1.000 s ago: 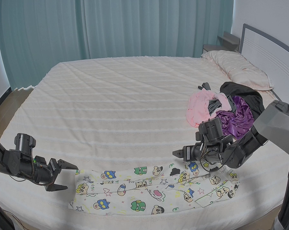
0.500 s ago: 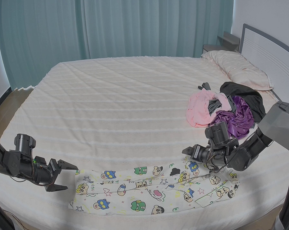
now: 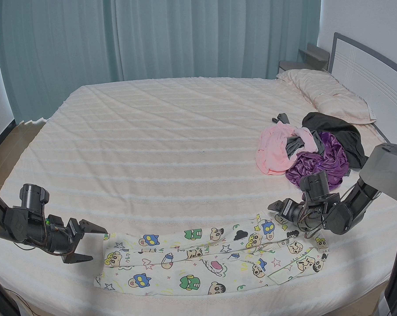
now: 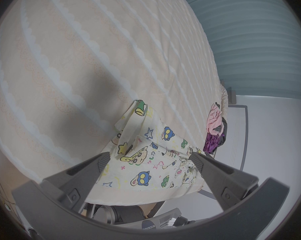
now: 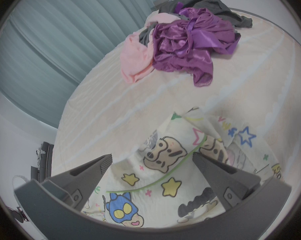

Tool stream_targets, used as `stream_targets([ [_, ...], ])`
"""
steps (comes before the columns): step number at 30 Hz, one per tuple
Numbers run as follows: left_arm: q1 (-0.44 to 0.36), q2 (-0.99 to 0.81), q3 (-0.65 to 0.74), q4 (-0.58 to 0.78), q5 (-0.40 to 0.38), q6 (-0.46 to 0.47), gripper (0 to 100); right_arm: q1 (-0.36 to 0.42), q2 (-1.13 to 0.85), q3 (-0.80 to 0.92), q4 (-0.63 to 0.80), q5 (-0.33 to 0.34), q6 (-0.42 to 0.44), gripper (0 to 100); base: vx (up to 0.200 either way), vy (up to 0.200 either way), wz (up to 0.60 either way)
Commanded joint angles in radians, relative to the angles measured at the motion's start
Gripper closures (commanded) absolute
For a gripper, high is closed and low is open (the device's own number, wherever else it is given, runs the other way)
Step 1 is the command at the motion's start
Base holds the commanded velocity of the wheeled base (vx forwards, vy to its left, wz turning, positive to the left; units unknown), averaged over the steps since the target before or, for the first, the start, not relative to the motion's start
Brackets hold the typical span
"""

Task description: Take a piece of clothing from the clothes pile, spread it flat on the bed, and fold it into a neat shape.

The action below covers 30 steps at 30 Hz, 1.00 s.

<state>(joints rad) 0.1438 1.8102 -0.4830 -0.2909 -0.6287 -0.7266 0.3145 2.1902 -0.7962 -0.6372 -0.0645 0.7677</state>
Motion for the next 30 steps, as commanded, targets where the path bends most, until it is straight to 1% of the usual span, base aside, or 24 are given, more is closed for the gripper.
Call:
stream_targets([
  [1, 0.0, 0.001, 0.0, -0.001, 0.0, -0.001, 0, -0.02, -0.046, 0.011, -0.012, 0.0, 0.001, 0, 0.0, 0.0, 0.0],
  [6, 0.0, 0.001, 0.0, -0.001, 0.0, -0.001, 0, -0.005, -0.136, 0.025, -0.004, 0.0, -0.001, 0, 0.0, 0.0, 0.0],
  [10, 0.0, 0.001, 0.0, -0.001, 0.0, -0.001, 0, 0.066, -0.152, 0.046, -0.007, 0.0, 0.005, 0, 0.0, 0.0, 0.0],
  [14, 0.0, 0.0, 0.0, -0.001, 0.0, -0.001, 0, 0.138, -0.109, 0.041, -0.012, 0.0, 0.024, 0, 0.0, 0.0, 0.0],
  [17, 0.0, 0.0, 0.0, -0.001, 0.0, -0.001, 0, 0.173, -0.07, 0.017, -0.012, -0.001, 0.036, 0, 0.0, 0.0, 0.0],
  [23, 0.0, 0.001, 0.0, -0.001, 0.0, -0.001, 0, 0.21, 0.0, -0.011, -0.013, 0.0, 0.041, 0, 0.0, 0.0, 0.0],
  [30, 0.0, 0.001, 0.0, -0.001, 0.0, -0.001, 0, 0.227, 0.006, -0.015, -0.015, -0.001, 0.047, 0, 0.0, 0.0, 0.0],
])
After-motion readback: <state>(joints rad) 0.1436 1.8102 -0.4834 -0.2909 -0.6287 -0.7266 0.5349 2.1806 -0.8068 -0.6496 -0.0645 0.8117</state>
